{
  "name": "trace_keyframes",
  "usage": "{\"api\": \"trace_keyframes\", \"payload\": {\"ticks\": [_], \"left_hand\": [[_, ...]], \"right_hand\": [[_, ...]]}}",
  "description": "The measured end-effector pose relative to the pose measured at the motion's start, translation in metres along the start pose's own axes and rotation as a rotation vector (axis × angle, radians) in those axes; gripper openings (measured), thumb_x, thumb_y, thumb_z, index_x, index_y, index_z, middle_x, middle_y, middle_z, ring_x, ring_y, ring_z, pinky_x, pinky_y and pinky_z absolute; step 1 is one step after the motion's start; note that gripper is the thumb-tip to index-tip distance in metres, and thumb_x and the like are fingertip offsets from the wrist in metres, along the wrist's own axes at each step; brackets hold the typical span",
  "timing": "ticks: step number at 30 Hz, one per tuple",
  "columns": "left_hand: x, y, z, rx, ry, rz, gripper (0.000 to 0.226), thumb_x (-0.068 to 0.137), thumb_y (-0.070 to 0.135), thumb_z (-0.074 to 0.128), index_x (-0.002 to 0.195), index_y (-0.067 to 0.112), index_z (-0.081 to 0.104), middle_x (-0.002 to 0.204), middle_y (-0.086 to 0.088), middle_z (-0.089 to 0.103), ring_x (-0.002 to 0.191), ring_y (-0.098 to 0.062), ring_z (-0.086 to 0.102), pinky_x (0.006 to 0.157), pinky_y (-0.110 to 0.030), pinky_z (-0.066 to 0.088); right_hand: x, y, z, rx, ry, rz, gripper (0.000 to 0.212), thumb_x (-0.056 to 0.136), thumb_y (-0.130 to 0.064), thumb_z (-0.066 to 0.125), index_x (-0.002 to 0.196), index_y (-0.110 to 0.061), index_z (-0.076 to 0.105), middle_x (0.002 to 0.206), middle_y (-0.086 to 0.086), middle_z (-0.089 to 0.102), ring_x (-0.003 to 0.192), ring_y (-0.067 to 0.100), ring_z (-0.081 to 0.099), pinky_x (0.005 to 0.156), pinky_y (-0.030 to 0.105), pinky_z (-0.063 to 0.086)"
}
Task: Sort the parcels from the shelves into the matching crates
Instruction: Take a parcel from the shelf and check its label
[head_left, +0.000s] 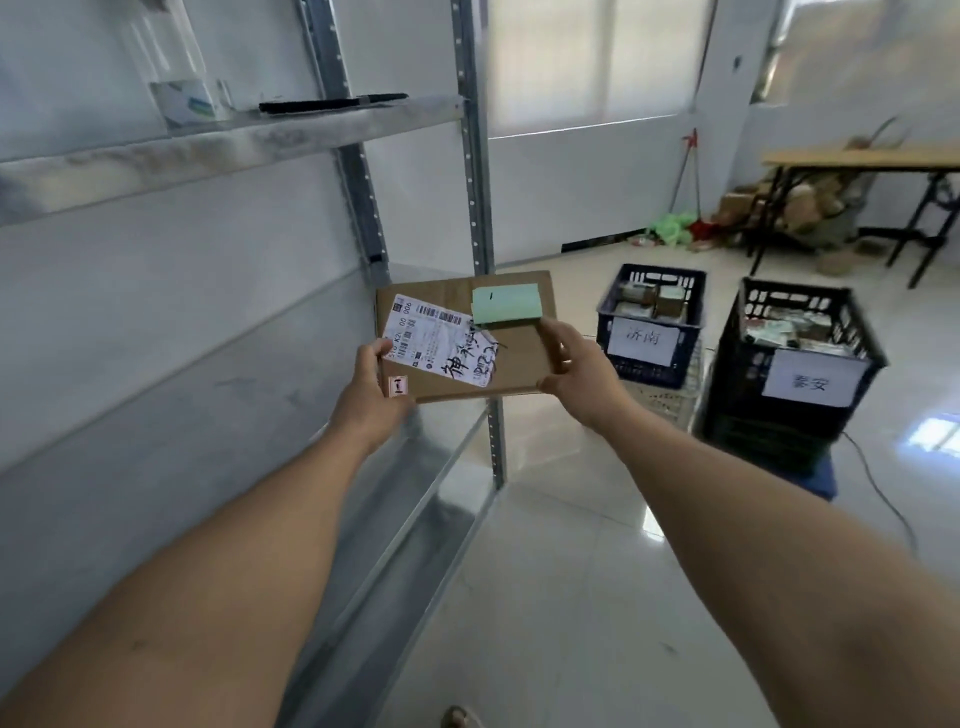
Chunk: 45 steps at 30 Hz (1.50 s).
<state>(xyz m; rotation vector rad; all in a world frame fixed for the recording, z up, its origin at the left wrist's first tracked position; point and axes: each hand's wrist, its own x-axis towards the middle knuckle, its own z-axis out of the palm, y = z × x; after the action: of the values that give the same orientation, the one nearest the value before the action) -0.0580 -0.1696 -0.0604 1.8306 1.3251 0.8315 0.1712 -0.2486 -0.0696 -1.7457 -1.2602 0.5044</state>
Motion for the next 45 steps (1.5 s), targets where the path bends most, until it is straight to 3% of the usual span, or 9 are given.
{"api": "trace_keyframes", "payload": {"ticks": [6, 11, 14, 16, 22, 25, 29, 38, 45], "left_hand": [[0.061, 0.018, 0.065, -0.053, -0.125, 0.101, 0.072, 0.083, 0.005, 0.065, 0.141, 0.031, 0.031, 0.128, 0.003, 0.055, 0.106, -0.018, 0.056, 0.091, -0.031, 0.045], [0.126, 0.040, 0.115, -0.075, -0.148, 0.159, 0.058, 0.090, 0.010, 0.061, 0.139, 0.026, 0.035, 0.119, 0.006, 0.050, 0.098, -0.013, 0.052, 0.087, -0.024, 0.041], [0.173, 0.054, 0.138, -0.063, -0.164, 0.171, 0.057, 0.089, 0.007, 0.060, 0.138, 0.025, 0.038, 0.127, -0.002, 0.053, 0.097, -0.014, 0.051, 0.087, -0.026, 0.043], [0.210, 0.060, 0.153, -0.056, -0.176, 0.170, 0.058, 0.088, 0.007, 0.061, 0.137, 0.027, 0.038, 0.131, -0.003, 0.054, 0.097, -0.015, 0.052, 0.086, -0.029, 0.047], [0.310, 0.077, 0.191, -0.010, -0.232, 0.199, 0.056, 0.090, 0.012, 0.061, 0.136, 0.030, 0.034, 0.133, 0.001, 0.055, 0.103, -0.017, 0.055, 0.078, -0.027, 0.040], [0.349, 0.084, 0.219, -0.013, -0.279, 0.204, 0.056, 0.091, 0.014, 0.061, 0.136, 0.032, 0.033, 0.132, -0.001, 0.056, 0.101, -0.017, 0.055, 0.080, -0.029, 0.042], [0.379, 0.099, 0.267, -0.020, -0.374, 0.233, 0.056, 0.093, 0.013, 0.059, 0.137, 0.029, 0.030, 0.135, -0.004, 0.053, 0.099, -0.015, 0.051, 0.081, -0.029, 0.042], [0.452, 0.156, 0.395, 0.041, -0.452, 0.343, 0.064, 0.089, 0.012, 0.061, 0.140, 0.029, 0.027, 0.129, -0.001, 0.055, 0.099, -0.019, 0.053, 0.089, -0.034, 0.043], [0.504, 0.237, 0.532, 0.128, -0.521, 0.396, 0.065, 0.087, 0.013, 0.063, 0.139, 0.029, 0.028, 0.127, -0.006, 0.059, 0.101, -0.030, 0.060, 0.088, -0.038, 0.046]], "right_hand": [[0.034, 0.041, -0.043, -0.056, 0.081, 0.068, 0.081, 0.077, 0.000, 0.070, 0.140, -0.036, 0.035, 0.123, 0.010, 0.050, 0.108, 0.029, 0.056, 0.092, 0.047, 0.052], [0.078, 0.060, -0.074, 0.016, 0.120, 0.068, 0.102, 0.078, 0.009, 0.069, 0.151, -0.036, 0.014, 0.114, -0.005, 0.051, 0.100, 0.012, 0.054, 0.062, 0.020, 0.052], [0.123, 0.071, -0.084, 0.021, 0.113, 0.120, 0.107, 0.078, 0.005, 0.071, 0.153, -0.038, 0.008, 0.130, 0.006, 0.051, 0.115, 0.020, 0.052, 0.081, 0.028, 0.054], [0.160, 0.077, -0.090, 0.047, 0.122, 0.197, 0.099, 0.078, 0.002, 0.072, 0.152, -0.033, 0.016, 0.133, 0.008, 0.050, 0.120, 0.025, 0.051, 0.096, 0.040, 0.050], [0.257, 0.103, -0.101, 0.077, 0.227, 0.312, 0.022, 0.090, -0.018, 0.063, 0.110, -0.018, 0.054, 0.104, 0.004, 0.061, 0.090, 0.018, 0.058, 0.077, 0.029, 0.048], [0.294, 0.124, -0.109, 0.049, 0.310, 0.323, 0.017, 0.098, -0.033, 0.050, 0.102, -0.017, 0.056, 0.097, 0.003, 0.061, 0.092, 0.021, 0.060, 0.081, 0.037, 0.051], [0.327, 0.164, -0.135, -0.185, 0.396, 0.343, 0.005, 0.096, -0.025, 0.053, 0.092, -0.023, 0.052, 0.103, 0.008, 0.060, 0.088, 0.022, 0.060, 0.076, 0.038, 0.053], [0.394, 0.254, -0.230, -0.390, 0.414, 0.349, 0.028, 0.089, -0.015, 0.060, 0.115, -0.023, 0.052, 0.116, 0.010, 0.053, 0.093, 0.022, 0.051, 0.078, 0.030, 0.039], [0.436, 0.329, -0.346, -0.374, 0.369, 0.410, 0.046, 0.086, -0.014, 0.067, 0.126, -0.024, 0.047, 0.121, 0.010, 0.047, 0.100, 0.024, 0.051, 0.089, 0.034, 0.046]]}}
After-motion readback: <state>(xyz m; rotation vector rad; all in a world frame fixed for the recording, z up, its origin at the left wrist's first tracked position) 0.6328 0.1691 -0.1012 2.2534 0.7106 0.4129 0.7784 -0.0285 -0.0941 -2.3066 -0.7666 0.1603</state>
